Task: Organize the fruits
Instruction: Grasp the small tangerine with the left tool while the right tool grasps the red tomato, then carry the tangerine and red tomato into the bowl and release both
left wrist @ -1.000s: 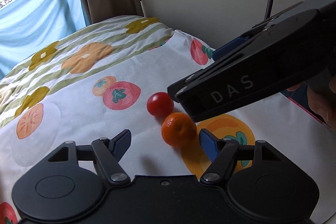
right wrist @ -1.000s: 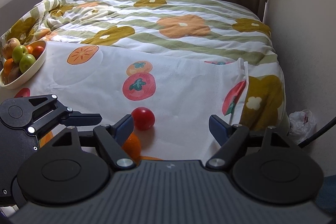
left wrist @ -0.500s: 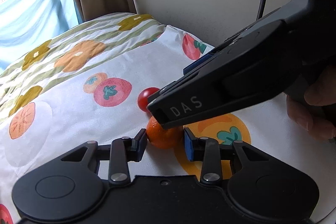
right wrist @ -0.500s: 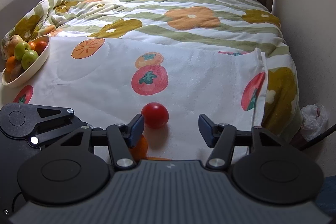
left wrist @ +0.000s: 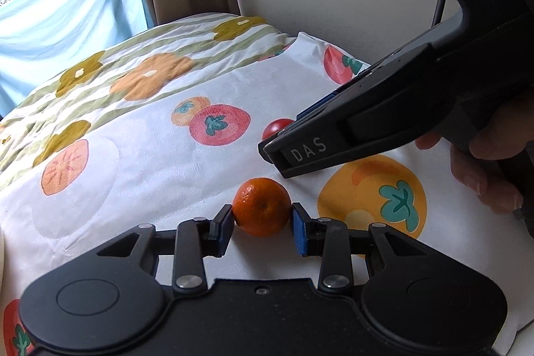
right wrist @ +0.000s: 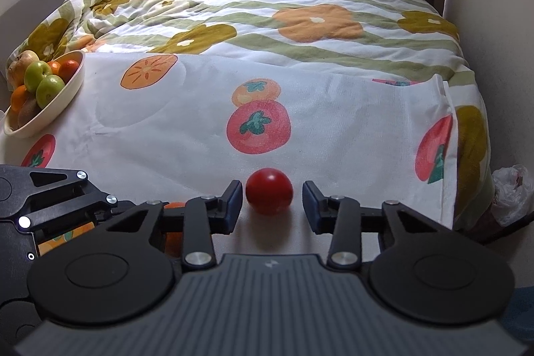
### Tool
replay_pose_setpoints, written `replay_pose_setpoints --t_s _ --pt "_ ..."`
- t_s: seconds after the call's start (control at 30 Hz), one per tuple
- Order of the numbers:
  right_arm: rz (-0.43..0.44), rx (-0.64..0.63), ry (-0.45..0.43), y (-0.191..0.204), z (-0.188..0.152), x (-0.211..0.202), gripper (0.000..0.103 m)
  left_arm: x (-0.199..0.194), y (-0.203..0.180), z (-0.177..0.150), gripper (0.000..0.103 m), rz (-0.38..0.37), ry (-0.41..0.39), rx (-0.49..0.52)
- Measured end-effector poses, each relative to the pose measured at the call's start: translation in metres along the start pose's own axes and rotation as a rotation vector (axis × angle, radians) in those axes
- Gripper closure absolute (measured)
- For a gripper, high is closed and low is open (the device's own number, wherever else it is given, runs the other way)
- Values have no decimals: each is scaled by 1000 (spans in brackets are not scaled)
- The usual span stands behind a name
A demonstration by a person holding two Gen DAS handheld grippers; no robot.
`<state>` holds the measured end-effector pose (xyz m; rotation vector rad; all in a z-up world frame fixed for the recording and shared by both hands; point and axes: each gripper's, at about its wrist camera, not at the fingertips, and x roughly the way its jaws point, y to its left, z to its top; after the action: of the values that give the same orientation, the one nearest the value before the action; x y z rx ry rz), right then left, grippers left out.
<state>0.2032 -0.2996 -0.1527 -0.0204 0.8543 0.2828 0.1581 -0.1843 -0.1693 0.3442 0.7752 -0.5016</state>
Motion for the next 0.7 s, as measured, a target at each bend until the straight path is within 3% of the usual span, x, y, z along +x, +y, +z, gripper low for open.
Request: replay_pose_setpoints --t_s 0.07,0.4,0.7 --pt "-3 -9 2 3 1 2 57 -2 2 -2 63 14 1 -10" --pt "1 -32 -62 21 2 -31 57 -34 16 -8 63 81 -38 -86" --pt "12 -39 -90 54 5 -72 57 -89 22 -11 63 146 -89 -169"
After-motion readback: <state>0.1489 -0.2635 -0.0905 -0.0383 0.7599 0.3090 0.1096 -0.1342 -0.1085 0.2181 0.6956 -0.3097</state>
